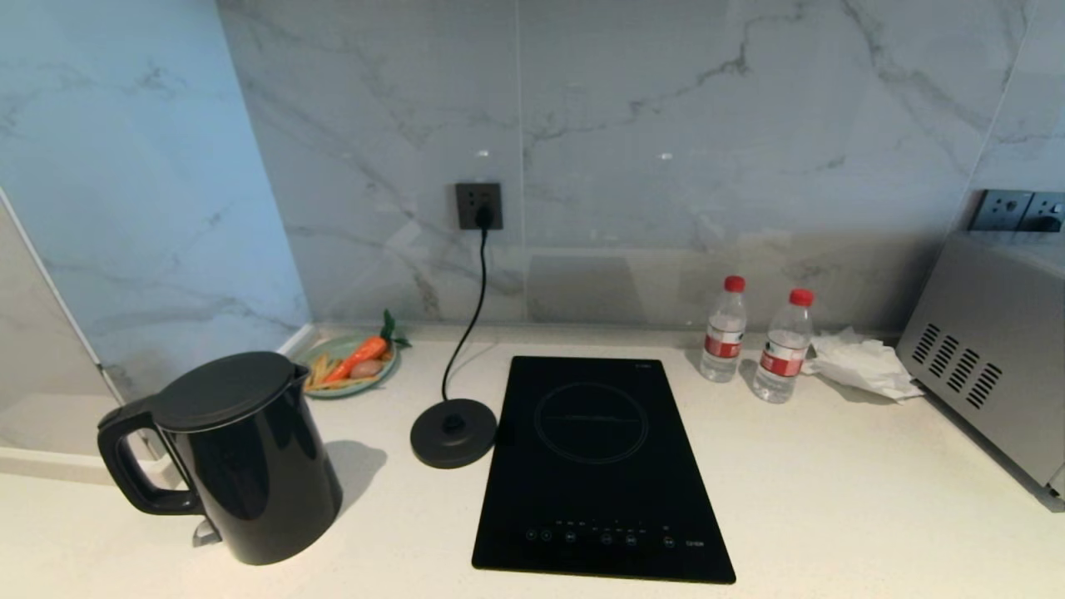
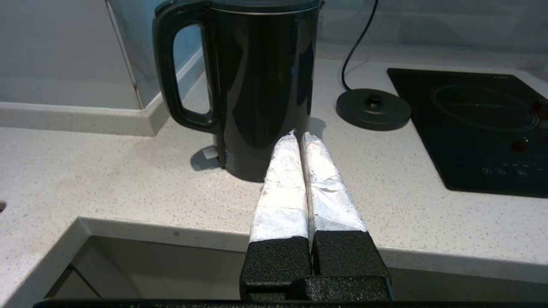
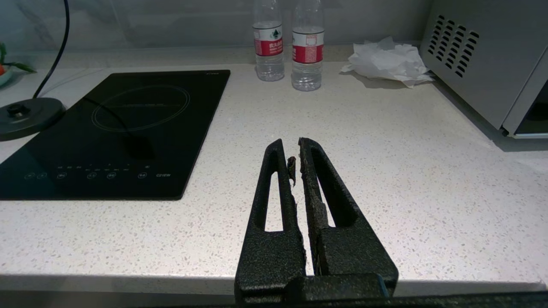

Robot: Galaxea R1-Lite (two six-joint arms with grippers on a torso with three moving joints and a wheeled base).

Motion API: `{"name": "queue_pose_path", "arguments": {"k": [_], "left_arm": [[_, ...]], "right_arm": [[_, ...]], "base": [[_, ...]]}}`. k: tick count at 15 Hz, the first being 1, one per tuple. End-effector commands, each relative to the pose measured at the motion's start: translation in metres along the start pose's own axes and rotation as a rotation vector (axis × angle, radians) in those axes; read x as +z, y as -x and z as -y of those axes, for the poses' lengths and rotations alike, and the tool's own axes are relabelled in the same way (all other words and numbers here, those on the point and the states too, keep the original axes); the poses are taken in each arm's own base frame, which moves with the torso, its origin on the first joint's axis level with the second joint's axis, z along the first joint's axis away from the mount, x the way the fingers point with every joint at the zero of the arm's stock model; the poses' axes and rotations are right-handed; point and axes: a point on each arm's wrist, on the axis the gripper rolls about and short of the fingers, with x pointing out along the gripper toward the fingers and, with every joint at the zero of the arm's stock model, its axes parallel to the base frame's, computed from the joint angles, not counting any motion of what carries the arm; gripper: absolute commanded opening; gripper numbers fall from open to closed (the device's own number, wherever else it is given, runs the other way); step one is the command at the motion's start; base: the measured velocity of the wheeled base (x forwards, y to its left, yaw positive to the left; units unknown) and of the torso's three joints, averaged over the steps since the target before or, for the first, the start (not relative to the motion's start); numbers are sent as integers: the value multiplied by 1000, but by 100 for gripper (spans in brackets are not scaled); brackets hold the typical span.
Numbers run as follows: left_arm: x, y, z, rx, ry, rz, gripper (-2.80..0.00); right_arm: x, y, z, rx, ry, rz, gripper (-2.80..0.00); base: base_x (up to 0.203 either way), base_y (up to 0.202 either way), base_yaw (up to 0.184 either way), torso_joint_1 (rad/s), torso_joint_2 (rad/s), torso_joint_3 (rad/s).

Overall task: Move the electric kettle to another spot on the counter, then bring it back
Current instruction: Grab the kettle

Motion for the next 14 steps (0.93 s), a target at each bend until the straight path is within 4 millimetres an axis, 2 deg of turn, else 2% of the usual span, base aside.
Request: {"name": "queue_pose_path", "arguments": {"k": [1, 2, 5, 9, 12, 14], "left_arm": [[31, 7, 0, -3, 7, 57, -280], [45, 7, 1, -11, 8, 26, -280], [69, -16, 2, -22, 13, -118, -280], [96, -72, 1, -15, 17, -180, -280], [101, -114, 0, 16, 44, -249, -280], [99, -135, -1, 63, 76, -278, -280]], "right_arm": [[0, 0, 0, -1, 0, 0, -280], [0, 0, 0, 0, 0, 0, -280], [0, 0, 0, -1, 0, -1, -280], [0, 0, 0, 0, 0, 0, -280], [0, 0, 0, -1, 0, 0, -280], [0, 0, 0, 0, 0, 0, -280]], "base": [[0, 0, 0, 0, 0, 0], [0, 0, 0, 0, 0, 0], [0, 0, 0, 0, 0, 0], [0, 0, 0, 0, 0, 0], [0, 0, 0, 0, 0, 0], [0, 0, 0, 0, 0, 0]]}}
